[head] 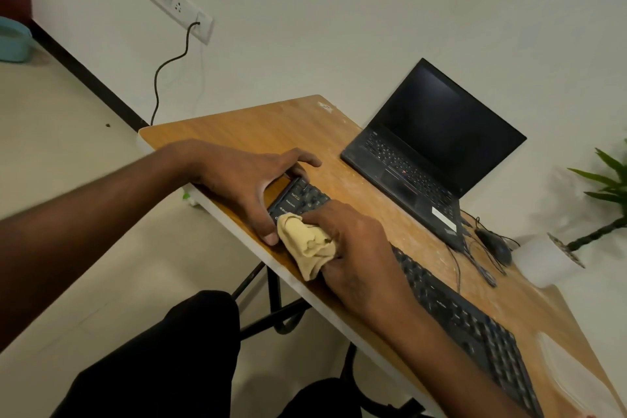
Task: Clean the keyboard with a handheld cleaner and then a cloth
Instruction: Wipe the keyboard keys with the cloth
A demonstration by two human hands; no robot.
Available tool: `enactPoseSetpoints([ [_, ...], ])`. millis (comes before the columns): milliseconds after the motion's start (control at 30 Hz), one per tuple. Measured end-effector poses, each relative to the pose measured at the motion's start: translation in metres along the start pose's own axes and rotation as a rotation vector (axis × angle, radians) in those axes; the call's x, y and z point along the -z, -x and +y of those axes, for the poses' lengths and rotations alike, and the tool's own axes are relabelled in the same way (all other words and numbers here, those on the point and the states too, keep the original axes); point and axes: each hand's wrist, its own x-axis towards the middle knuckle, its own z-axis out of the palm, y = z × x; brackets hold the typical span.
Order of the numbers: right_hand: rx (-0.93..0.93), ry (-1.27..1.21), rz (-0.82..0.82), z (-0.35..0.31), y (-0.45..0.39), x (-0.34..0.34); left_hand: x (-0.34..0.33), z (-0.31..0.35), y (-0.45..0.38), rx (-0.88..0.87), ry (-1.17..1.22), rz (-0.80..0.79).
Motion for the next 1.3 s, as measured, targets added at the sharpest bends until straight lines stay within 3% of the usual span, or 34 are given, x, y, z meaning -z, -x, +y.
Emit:
enactPoseSetpoints([
  [367,-0.257,0.147,0.136,0.048,-0.070,-0.010,-0.001,0.000,-0.001,-0.021,0.066,0.019],
  [667,-0.036,0.061,-0.054,-0.021,-0.018,-0.003,-0.004,0.003,0.001,-0.032,0.034,0.047],
  [1033,-0.174,0.195,0.083,0.037,-0.083,-0.016,-0.001,0.002,0.000,-0.015,0.044,0.039],
  [1300,-0.036,0.043,-0.061,-0.012,-0.036,-0.005,-0.003,0.002,-0.001,-0.038,0.049,0.039],
])
